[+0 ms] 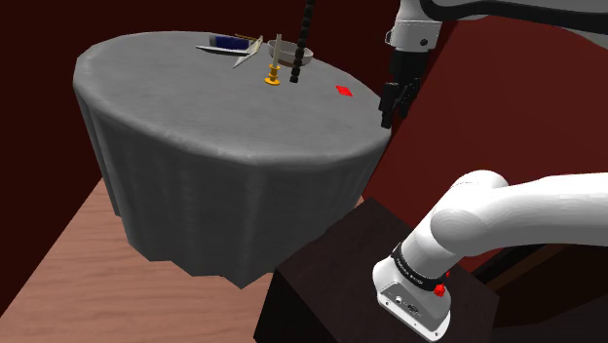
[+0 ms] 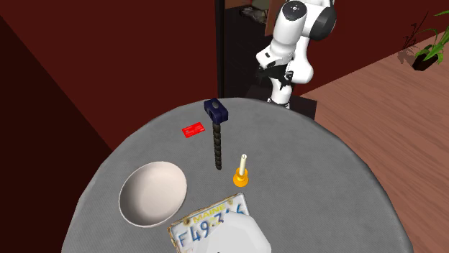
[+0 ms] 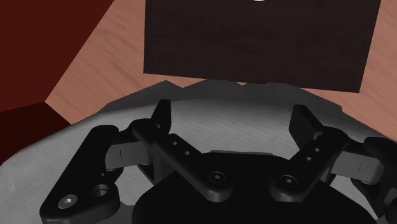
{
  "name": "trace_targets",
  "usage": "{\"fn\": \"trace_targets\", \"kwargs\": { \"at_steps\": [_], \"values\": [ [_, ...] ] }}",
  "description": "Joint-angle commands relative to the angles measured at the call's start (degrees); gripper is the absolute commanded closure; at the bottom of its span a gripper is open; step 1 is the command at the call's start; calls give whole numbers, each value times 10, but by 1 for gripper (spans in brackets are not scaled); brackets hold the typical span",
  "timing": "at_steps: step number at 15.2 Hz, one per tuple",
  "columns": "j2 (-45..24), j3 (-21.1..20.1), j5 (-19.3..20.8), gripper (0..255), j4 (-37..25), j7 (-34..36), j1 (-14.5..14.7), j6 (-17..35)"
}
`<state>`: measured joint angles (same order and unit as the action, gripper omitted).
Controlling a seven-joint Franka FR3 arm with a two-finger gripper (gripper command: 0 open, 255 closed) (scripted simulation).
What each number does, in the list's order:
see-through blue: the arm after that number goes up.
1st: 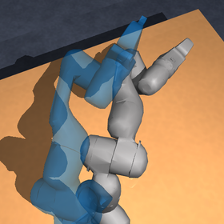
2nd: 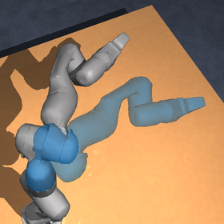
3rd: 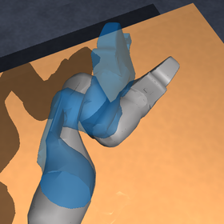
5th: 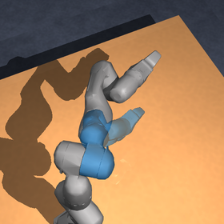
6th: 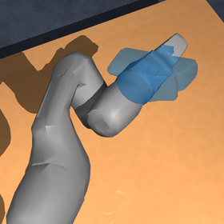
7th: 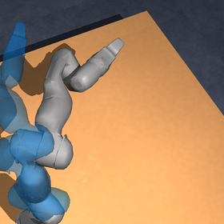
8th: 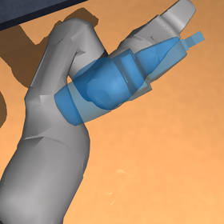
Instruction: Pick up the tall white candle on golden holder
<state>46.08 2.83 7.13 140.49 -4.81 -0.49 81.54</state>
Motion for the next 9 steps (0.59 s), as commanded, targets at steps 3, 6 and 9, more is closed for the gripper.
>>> {"fn": "trace_targets", "kwargs": {
  "at_steps": [3,6,9],
  "values": [
    [-26,-8,-10,0,-5,24,0,42],
    [-67,-21,-20,0,-17,60,-1,102],
    [-110,-32,-27,0,-35,94,-4,159]
  ]
}}
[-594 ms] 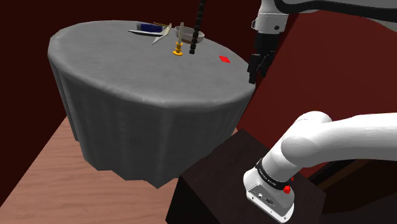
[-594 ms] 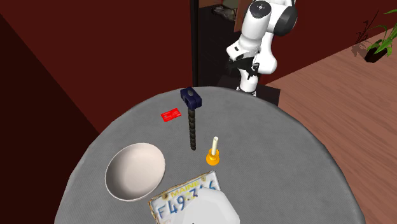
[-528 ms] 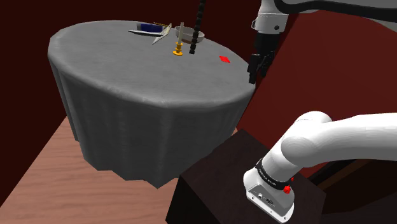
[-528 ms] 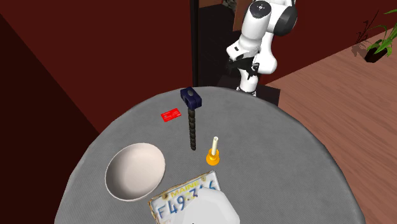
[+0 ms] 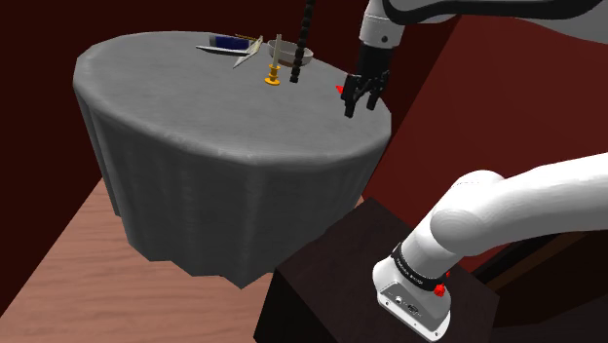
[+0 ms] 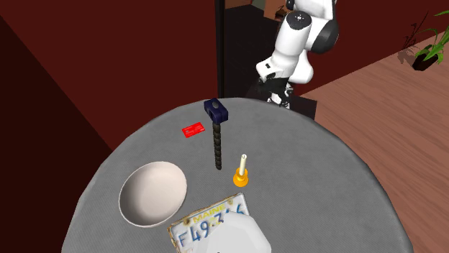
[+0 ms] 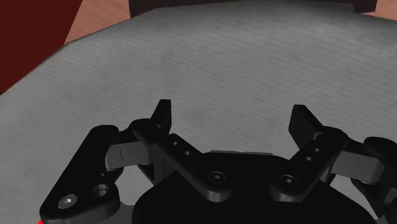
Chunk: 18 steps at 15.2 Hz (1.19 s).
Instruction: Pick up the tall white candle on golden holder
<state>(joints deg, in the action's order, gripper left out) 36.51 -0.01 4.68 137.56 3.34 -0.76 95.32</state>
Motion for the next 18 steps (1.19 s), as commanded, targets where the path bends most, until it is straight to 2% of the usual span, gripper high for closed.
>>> {"fn": "trace_targets", "kwargs": {
  "at_steps": [1,10,18],
  "values": [
    [-29,-8,-3,0,-13,23,-2,39],
    [-167,-38,6,0,-107,124,-16,177],
    [-288,-57,46,0,-229,217,-30,255]
  ]
}}
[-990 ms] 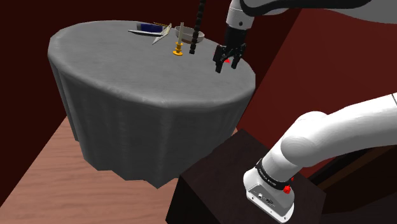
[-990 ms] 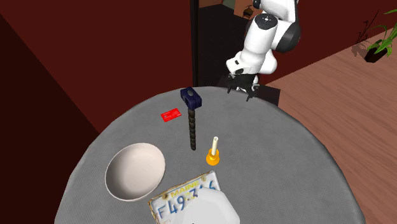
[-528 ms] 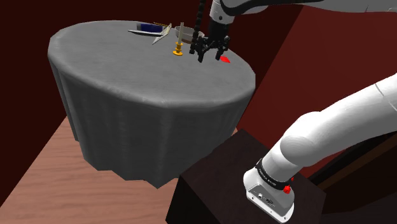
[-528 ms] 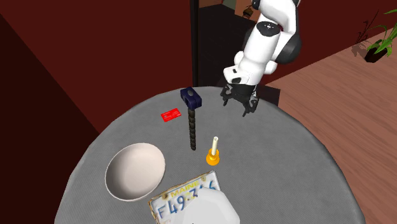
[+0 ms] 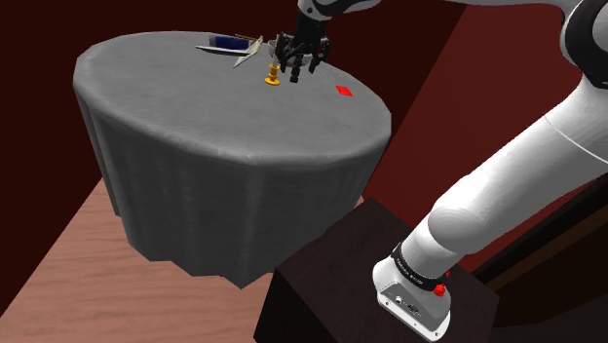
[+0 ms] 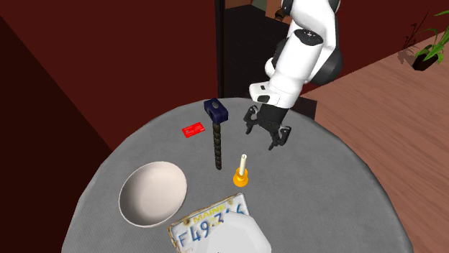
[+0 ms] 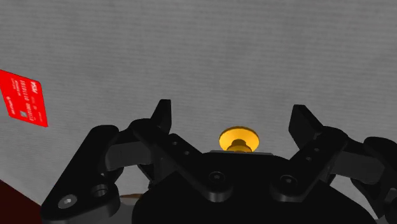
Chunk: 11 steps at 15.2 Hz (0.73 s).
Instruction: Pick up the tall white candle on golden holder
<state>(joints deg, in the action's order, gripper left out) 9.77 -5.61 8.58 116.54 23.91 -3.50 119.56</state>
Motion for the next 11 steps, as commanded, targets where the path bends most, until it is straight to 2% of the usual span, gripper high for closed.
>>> {"fn": "trace_targets", "kwargs": {
  "at_steps": [1,8,11],
  "values": [
    [-36,-2,13,0,-37,23,-4,19],
    [-137,-4,62,0,-173,99,-6,47],
    [-139,-3,66,0,-151,105,-6,69]
  ]
}}
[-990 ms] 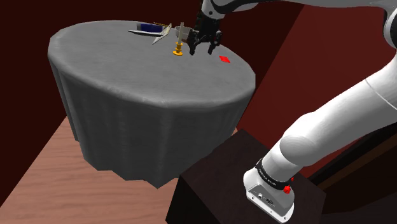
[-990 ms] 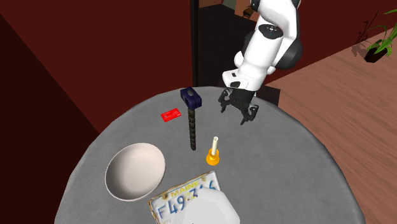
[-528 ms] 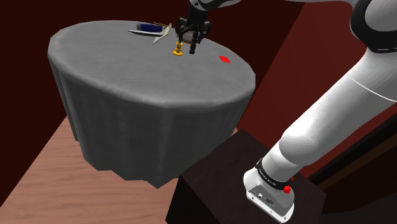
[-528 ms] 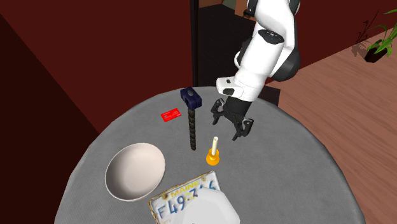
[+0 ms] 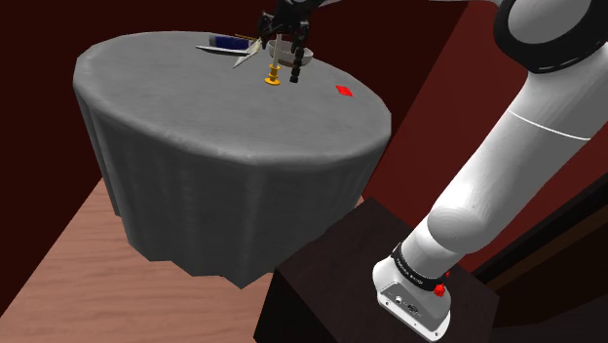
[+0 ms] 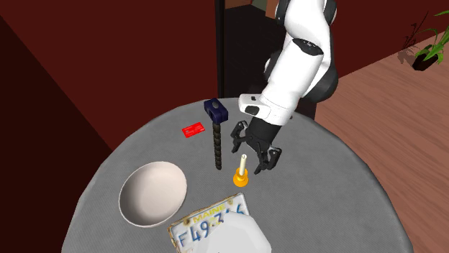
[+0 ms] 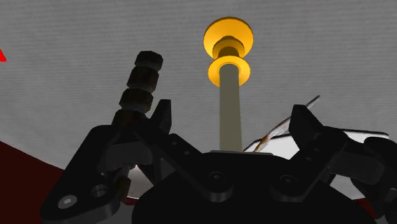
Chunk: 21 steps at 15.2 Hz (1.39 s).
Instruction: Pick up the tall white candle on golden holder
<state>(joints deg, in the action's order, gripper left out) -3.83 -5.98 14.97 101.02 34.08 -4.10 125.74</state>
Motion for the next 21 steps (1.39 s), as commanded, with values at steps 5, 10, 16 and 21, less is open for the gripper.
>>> {"fn": "trace_targets", "kwargs": {
  "at_steps": [5,10,16,21],
  "values": [
    [-7,1,9,0,34,13,0,40],
    [-7,1,9,255,33,13,-1,40],
    [-7,1,9,255,34,13,0,40],
    [-2,0,2,255,1,3,0,4]
  ]
}}
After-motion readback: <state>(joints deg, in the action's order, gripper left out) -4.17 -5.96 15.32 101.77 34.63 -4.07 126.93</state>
